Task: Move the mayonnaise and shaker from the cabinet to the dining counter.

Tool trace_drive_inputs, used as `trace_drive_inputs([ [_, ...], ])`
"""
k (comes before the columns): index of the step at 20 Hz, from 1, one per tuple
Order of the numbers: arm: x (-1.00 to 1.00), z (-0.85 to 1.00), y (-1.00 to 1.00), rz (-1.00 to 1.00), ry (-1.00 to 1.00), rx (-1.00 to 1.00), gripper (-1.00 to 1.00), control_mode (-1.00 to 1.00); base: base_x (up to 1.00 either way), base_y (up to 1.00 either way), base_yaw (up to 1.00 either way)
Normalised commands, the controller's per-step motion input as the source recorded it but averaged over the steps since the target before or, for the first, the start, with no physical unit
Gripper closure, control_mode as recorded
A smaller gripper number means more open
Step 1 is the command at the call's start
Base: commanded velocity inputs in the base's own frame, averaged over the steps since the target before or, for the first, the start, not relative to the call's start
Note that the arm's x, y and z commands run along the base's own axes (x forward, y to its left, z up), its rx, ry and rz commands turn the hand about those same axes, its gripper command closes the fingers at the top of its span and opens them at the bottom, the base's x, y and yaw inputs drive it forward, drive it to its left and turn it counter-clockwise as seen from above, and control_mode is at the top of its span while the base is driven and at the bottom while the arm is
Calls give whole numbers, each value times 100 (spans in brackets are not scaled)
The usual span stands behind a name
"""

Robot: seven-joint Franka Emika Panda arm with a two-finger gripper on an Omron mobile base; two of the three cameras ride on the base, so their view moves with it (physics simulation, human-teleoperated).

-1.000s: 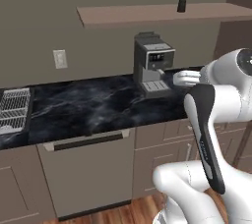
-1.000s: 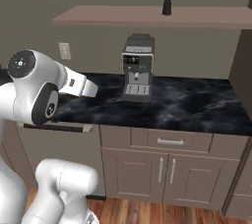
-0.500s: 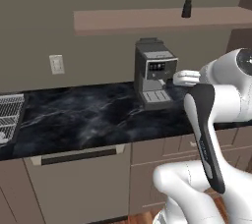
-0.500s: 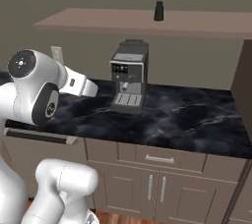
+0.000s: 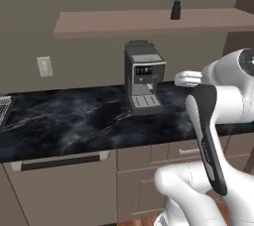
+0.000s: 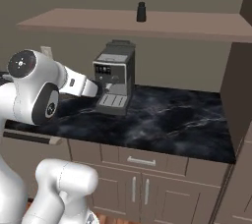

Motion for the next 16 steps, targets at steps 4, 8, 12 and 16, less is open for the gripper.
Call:
trace_drive_inputs([
  [4, 0, 0, 0, 0, 0, 0, -100, 100, 44, -36, 6],
  [8, 0, 0, 0, 0, 0, 0, -100, 100, 49, -31, 7],
  [12, 0, 0, 0, 0, 0, 0, -100, 100, 39, -31, 6],
  [16, 0, 0, 0, 0, 0, 0, -100, 100, 32, -29, 6],
])
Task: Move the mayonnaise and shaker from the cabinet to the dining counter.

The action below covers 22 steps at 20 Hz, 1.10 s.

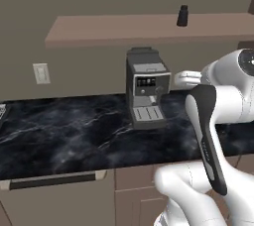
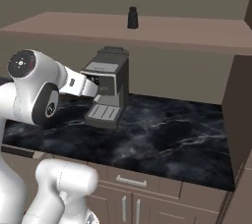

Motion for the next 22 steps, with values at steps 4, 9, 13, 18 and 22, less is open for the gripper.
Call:
trace_drive_inputs([
  [4, 0, 0, 0, 0, 0, 0, -100, 100, 28, -26, 3],
  [9, 0, 0, 0, 0, 0, 0, -100, 100, 28, -25, 0],
  [13, 0, 0, 0, 0, 0, 0, -100, 100, 39, -21, 0],
  [18, 0, 0, 0, 0, 0, 0, -100, 100, 55, -12, 0],
  [22, 0, 0, 0, 0, 0, 0, -100, 100, 44, -6, 0],
])
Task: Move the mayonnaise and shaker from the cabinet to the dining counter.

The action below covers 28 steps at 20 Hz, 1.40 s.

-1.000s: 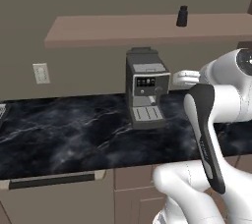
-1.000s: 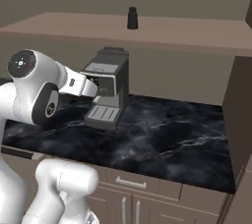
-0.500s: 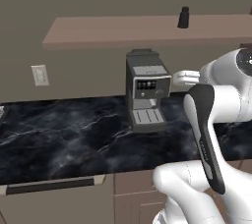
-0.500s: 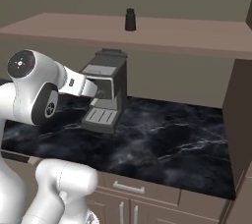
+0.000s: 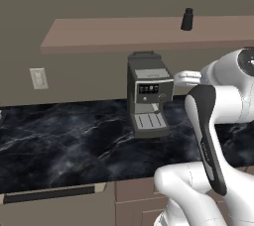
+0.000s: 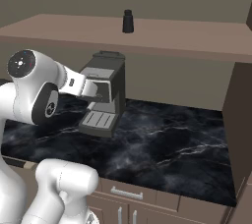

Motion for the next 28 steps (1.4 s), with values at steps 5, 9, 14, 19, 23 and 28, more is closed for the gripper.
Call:
trace_drive_inputs([
  [5, 0, 0, 0, 0, 0, 0, -100, 100, 32, -7, 0],
  [9, 0, 0, 0, 0, 0, 0, -100, 100, 14, -22, 0],
  [14, -1, 4, -3, 0, 0, 2, -100, -100, 4, -17, 0],
  [19, -9, 49, -7, 0, 0, 3, -100, -100, 0, 0, 0],
  [23, -3, 39, -9, 0, 0, 0, -100, -100, 0, 0, 0],
  [28, -1, 36, -11, 0, 0, 0, -100, -100, 0, 0, 0],
])
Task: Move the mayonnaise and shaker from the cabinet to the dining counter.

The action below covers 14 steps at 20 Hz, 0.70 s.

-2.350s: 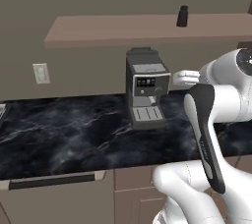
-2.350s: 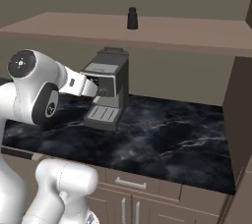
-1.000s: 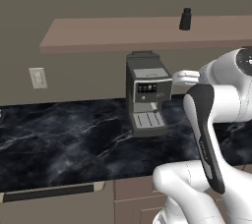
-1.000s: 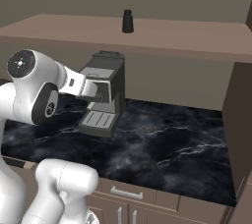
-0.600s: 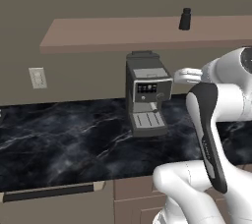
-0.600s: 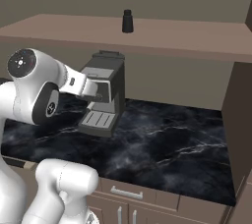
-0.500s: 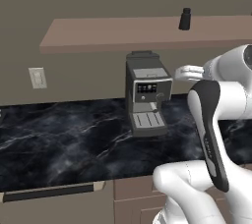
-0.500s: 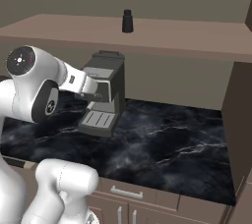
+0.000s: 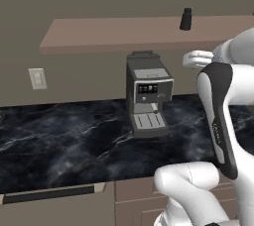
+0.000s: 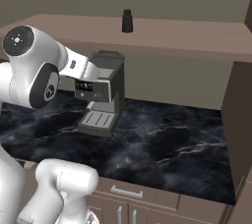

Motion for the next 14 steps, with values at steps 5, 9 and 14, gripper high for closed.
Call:
trace_drive_inputs([
  [5, 0, 30, -10, 0, 0, 0, -100, -100, 0, 0, 0],
  [9, 0, 27, -1, 0, 0, 0, -100, -100, 0, 0, 0],
  [14, 0, 29, 0, 0, 0, 0, -100, -100, 0, 0, 0],
])
